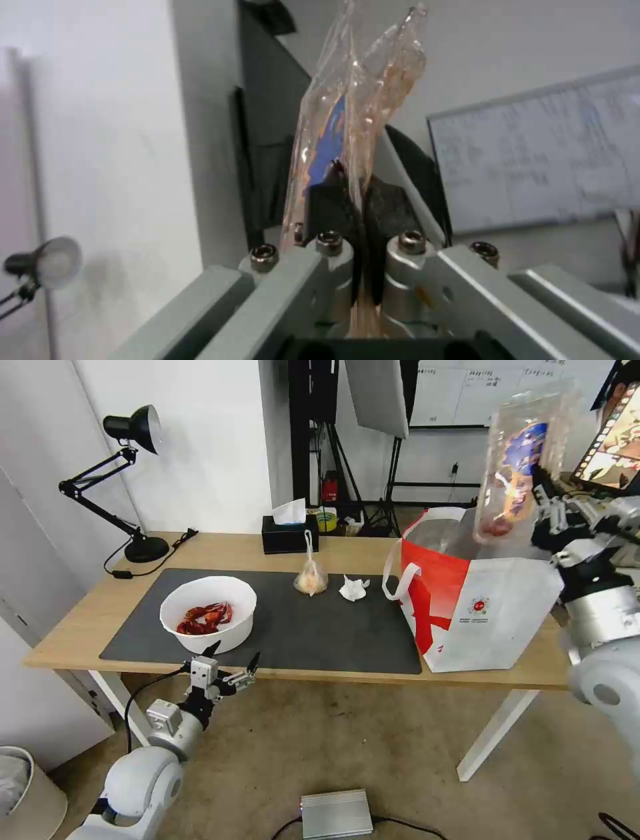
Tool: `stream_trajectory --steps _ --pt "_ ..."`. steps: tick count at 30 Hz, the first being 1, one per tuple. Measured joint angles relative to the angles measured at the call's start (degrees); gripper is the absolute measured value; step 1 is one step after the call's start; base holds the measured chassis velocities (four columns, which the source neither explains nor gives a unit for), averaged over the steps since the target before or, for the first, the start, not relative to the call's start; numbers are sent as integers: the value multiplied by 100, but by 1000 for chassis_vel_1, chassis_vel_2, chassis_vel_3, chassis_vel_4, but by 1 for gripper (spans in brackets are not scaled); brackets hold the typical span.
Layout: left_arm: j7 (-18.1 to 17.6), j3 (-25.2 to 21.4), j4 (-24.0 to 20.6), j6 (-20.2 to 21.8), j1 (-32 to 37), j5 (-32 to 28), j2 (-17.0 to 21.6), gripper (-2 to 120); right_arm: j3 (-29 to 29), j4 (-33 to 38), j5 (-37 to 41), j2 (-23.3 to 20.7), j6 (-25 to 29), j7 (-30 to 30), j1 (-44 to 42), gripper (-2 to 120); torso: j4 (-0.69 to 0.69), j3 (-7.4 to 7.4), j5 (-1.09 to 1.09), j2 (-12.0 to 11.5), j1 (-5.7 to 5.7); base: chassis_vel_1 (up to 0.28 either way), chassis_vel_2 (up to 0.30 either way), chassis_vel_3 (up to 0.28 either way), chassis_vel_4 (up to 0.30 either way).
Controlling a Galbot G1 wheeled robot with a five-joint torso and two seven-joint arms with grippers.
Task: Pick up the trash from the table and place it into the takeout bag.
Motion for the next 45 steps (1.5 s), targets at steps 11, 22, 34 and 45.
stream_trajectory --steps 11,22,34,45 --pt "15 -48 -43 -15 38 7 -25 100 -299 -280 1713 -19 -394 1228 908 0 0 0 -1 0 0 0 0 0 0" --pt "39 -37 -37 -18 95 116 -116 100 -379 -672 3401 544 -373 2591 1479 0 0 0 0 -1 1 0 0 0 0" --pt "47 -3 -6 -21 164 231 -172 100 -415 -674 4059 1025 -137 3471 1851 0 0 0 -1 0 1 0 0 0 0" --pt "113 33 95 -52 178 356 -277 100 -427 -885 4071 1299 -138 3803 1967 0 0 0 -1 0 0 0 0 0 0"
